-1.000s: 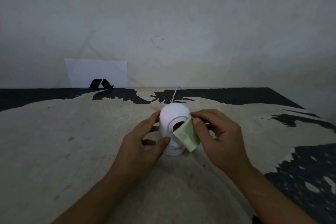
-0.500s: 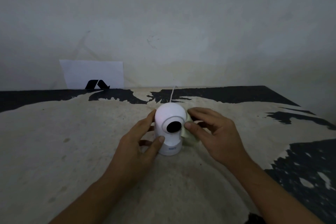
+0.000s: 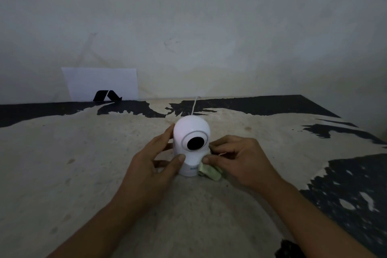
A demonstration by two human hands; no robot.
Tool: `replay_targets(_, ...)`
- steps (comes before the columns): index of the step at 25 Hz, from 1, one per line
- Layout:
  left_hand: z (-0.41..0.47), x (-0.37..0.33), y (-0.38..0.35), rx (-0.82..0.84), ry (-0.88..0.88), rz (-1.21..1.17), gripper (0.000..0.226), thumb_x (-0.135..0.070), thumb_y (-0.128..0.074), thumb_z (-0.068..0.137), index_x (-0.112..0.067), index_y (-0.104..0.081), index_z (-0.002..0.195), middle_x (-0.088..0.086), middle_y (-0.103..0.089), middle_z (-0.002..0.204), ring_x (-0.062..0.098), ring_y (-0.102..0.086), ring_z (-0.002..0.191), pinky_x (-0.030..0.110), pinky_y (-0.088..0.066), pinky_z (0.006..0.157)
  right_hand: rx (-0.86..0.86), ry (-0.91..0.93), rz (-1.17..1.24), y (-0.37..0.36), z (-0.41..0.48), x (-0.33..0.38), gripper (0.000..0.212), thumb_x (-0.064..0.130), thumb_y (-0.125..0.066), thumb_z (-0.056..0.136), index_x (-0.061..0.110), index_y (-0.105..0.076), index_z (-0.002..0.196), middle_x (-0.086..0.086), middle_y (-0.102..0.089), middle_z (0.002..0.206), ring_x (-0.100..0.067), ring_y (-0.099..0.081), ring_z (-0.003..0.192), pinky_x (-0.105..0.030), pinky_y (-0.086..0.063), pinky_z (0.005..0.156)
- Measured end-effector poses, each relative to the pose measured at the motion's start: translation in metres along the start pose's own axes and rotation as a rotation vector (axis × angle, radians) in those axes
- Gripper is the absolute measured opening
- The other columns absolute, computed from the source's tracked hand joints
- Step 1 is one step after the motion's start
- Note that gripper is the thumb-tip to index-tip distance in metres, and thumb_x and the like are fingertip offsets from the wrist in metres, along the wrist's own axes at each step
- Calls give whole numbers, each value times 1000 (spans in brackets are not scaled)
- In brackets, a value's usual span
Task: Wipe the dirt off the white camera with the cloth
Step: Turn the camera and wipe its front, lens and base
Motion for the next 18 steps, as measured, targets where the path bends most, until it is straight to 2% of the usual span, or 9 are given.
replay_targets(2,0,0,0,-6,8,2,64,-29,-64,79,-54,-29,126,-38,-40,115,-29,-41,100,-5,-38,65,33,5,-17,1,1,-1,20,22,-85,66,14,-79,83,2,-73,87,-3,-68,75,-11,-53,69)
replay_targets(6,0,0,-1,-10,12,13,64,-29,-64,80,-57,-26,123,-38,-39,114,-29,-41,99,-6,-38,64,18,21,58,-1,0,3,16,19,-87,63,11,-76,71,-1,-69,81,-9,-67,70,-15,-55,63)
replay_targets(11,-1,3,1,-22,15,-9,64,-27,-66,80,-51,-32,128,-35,-43,114,-26,-43,100,-3,-41,65,-68,-43,50,-2,-3,4,25,30,-89,58,16,-69,66,3,-67,71,-12,-63,63,-30,-56,59)
replay_targets(14,-1,3,2,-31,7,2,65,-25,-67,79,-48,-33,130,-35,-43,114,-26,-43,100,-3,-41,66,-89,-21,-8,-10,-1,13,27,36,-87,59,21,-65,64,6,-64,66,-10,-59,60,-22,-51,55)
replay_targets(18,-1,3,0,-24,0,5,65,-27,-65,80,-47,-32,132,-35,-43,116,-23,-42,105,-3,-41,68,28,-41,-60,-5,2,6,28,34,-87,61,23,-63,73,9,-63,71,-7,-59,62,-17,-49,55)
Point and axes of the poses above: each hand's wrist, its own z-axis towards the middle knuckle, its own y-axis out of the back of the hand, x = y × z, the point moved 8 cm from there along z, towards the middle knuckle
